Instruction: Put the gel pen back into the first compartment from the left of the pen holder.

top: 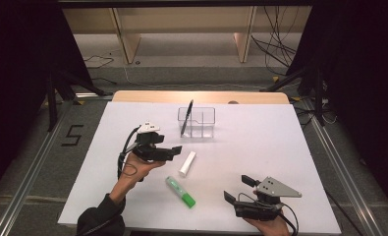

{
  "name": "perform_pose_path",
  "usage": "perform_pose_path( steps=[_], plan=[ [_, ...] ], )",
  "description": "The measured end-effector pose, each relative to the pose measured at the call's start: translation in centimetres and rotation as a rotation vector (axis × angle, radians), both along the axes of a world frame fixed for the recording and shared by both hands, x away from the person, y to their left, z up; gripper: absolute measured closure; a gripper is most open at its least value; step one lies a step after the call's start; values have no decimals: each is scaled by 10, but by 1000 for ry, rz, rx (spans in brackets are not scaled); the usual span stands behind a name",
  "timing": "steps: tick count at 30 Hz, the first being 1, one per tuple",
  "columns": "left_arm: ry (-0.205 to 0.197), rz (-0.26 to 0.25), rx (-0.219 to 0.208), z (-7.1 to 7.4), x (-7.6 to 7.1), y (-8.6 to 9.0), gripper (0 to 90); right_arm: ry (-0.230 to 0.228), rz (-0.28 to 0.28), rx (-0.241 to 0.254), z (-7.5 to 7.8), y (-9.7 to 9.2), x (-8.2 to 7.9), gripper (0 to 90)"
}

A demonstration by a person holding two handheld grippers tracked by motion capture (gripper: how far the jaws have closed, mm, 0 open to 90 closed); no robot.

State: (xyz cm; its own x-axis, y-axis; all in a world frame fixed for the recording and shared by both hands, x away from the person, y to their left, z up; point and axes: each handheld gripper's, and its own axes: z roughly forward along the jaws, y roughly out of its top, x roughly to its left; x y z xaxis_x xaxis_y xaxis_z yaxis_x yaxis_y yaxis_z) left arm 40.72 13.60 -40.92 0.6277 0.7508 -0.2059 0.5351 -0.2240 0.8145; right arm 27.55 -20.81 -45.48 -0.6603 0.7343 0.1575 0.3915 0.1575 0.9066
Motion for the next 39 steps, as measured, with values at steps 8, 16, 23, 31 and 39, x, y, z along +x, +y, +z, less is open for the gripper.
perform_pose_path(
  steps=[8, 16, 23, 31, 39],
  plan=[
    [-30, 4, -56, -4, -17, 15, 162, 29, 15, -47, -3, 22, -3, 189],
    [-38, 21, -88, -17, -34, 30, 161, 43, 52, -93, -7, 45, -5, 193],
    [-37, 56, -99, -27, -43, 39, 161, 46, 67, -115, -9, 57, -4, 202],
    [-36, 90, -111, -38, -51, 48, 161, 60, 87, -140, -12, 70, -2, 214],
    [-53, 99, -118, -40, -62, 54, 160, 80, 114, -170, -16, 86, 2, 223]
  ],
)
